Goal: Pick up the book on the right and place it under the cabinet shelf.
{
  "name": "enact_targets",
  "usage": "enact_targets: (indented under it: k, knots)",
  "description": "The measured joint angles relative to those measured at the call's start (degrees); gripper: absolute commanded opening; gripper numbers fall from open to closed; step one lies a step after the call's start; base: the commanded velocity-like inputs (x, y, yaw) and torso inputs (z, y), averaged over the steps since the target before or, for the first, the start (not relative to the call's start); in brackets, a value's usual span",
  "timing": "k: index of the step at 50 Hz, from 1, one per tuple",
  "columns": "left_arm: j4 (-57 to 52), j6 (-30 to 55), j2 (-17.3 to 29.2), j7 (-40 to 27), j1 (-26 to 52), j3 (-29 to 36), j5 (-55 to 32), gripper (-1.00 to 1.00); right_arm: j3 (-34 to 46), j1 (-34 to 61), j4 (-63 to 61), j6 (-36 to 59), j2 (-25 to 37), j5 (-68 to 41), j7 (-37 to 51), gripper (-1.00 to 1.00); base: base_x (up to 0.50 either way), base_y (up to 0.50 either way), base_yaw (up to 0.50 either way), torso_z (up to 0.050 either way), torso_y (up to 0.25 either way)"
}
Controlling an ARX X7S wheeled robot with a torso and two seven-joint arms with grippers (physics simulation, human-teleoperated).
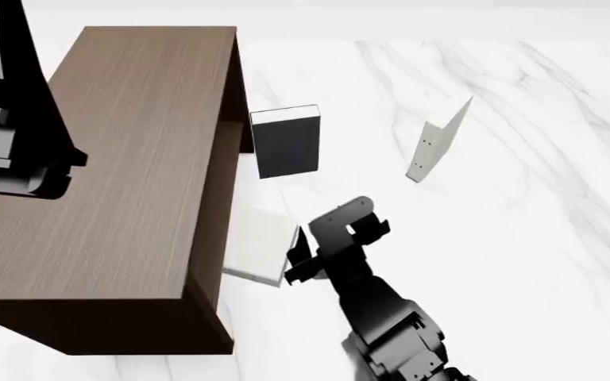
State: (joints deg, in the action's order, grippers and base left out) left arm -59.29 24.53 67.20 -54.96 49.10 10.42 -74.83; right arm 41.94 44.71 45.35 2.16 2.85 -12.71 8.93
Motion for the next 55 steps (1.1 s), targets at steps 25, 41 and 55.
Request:
enact_targets:
  k: [25,41,55]
  knots:
    - [-0.2,-2.9,2.2,-0.3,-0.9,1.0,0.6,1.0,15.8,5.7,8.3,-5.6,-1.9,-15.4,6.1,1.0,0.0,0.0,0.0,0.0,-0.001]
    - [-0.3,-5.0,3.9,-0.5,-1.8,1.8,1.2,1.0,33.5,10.0,10.9,-10.2,-2.3,-31.7,10.0,1.0,0.0,0.0,0.0,0.0,-0.001]
    - [-0.1,-6.5,5.1,-0.5,-1.9,2.6,1.4,1.0,41.7,12.2,10.6,-11.6,-2.4,-39.3,11.5,1.0,0.0,0.0,0.0,0.0,0.0]
